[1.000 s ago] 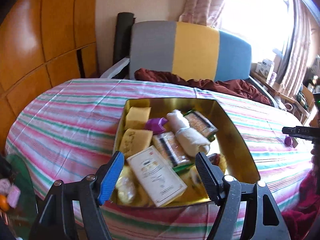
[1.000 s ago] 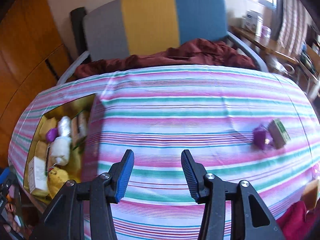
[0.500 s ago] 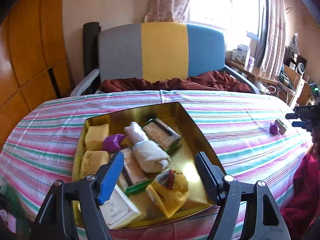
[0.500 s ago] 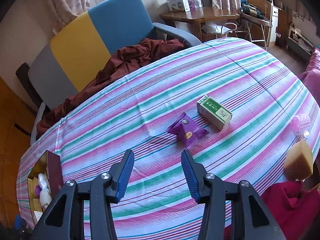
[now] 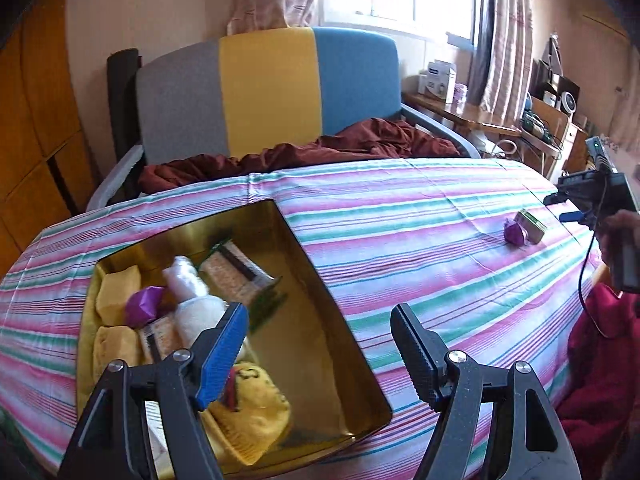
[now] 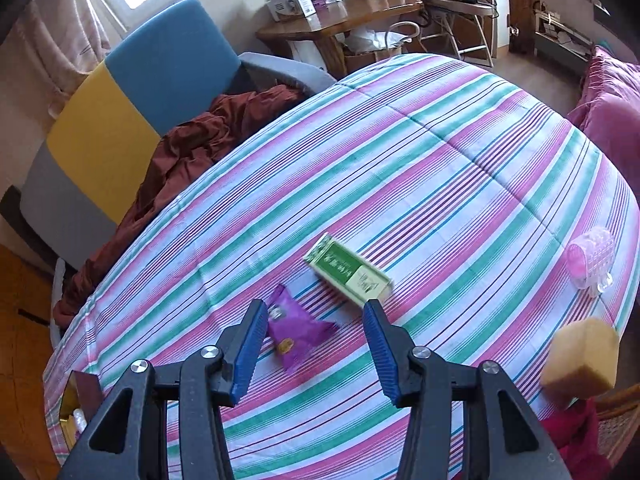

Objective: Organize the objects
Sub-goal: 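Move both open tools back to the purple packet and green box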

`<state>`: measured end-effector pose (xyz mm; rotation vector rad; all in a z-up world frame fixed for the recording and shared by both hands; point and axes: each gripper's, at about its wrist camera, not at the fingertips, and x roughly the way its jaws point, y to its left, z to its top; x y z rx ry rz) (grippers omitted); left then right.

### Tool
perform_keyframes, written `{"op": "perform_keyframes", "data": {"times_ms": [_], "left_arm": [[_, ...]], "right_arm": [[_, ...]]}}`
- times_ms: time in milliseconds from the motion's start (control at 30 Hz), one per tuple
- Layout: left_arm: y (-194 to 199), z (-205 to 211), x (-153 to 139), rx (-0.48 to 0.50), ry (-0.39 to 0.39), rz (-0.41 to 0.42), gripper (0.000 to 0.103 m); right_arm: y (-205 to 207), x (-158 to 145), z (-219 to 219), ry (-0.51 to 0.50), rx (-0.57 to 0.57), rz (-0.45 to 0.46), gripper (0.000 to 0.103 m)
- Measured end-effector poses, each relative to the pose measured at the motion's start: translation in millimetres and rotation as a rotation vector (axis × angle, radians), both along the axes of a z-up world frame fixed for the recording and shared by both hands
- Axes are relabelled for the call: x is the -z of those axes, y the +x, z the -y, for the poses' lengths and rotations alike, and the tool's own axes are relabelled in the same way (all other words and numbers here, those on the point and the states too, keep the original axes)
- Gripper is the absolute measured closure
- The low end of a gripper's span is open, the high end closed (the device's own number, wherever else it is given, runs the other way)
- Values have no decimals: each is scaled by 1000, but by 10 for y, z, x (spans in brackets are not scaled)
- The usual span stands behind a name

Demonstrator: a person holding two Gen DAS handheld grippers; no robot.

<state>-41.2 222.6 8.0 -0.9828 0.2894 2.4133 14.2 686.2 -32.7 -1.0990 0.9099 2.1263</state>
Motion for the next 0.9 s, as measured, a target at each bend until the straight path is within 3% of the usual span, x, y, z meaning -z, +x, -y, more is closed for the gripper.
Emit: {"op": "perform_keyframes", "data": {"times_ms": [133,233,500,533,567,600,733,900], "left_arm": [[-3,-173,84,30,-15,27,28],[-5,-308,126,57,-18,49,28],[-3,-673,229,128,-38,92,28],[-9,-718,242,135,-41,96,28],[-28,-776,260,142,-39,108,28],[-46,-821,280,146,-34,124,28],[-143,-1074,389,159,-10,209,29],[-263,-1462,506,181,-11,285,30]], "right_arm": [[-23,100,-189,9,11,27,52],[-139,211,-228,49,-25,90,43],[-442,521,-191,93,-124,187,43],[-448,554,-186,92,-132,190,45],[-460,590,-173,86,-142,201,64],[-469,614,-143,82,-156,213,73],[-480,527,7,117,-211,190,73],[-369,451,-76,114,-141,183,73]]}}
